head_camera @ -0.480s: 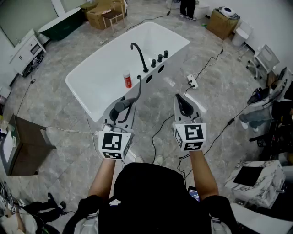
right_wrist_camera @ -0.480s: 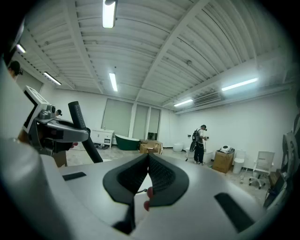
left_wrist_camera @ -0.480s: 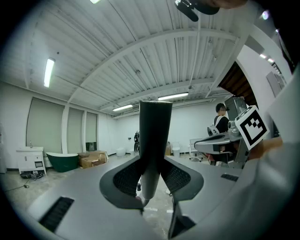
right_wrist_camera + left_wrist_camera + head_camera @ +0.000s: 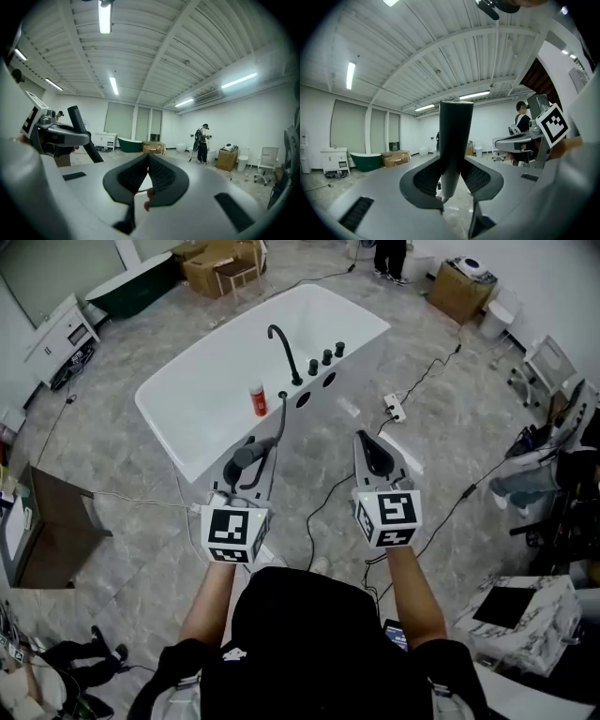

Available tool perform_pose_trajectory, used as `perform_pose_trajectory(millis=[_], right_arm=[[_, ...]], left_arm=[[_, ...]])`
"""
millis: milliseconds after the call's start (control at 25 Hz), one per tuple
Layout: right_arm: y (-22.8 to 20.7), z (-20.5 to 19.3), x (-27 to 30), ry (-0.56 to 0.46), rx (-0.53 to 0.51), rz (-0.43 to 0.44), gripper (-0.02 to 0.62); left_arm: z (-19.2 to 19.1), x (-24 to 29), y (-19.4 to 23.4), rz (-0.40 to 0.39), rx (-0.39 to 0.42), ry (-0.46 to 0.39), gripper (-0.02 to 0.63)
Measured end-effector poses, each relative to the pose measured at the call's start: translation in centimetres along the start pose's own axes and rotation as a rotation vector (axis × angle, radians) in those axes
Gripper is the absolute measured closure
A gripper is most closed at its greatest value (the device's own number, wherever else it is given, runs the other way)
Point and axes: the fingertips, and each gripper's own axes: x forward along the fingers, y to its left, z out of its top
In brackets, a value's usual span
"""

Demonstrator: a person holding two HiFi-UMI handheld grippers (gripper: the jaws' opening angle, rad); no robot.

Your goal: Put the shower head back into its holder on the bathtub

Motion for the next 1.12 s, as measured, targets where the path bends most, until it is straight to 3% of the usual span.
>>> perform_pose_trajectory(millis=[520, 1120], right_arm=[[-2.6, -2.0, -0.5, 0.009, 0.005, 0.034, 0.574], [-5.2, -3.4, 7.2, 0.051, -0.019, 0.061, 0.574]], left_arm=[[0.2, 1.4, -3.0, 0.023, 0.020, -0.002, 0.462], [0.1, 9.2, -0.7, 0.005, -0.027, 0.003, 0.462]])
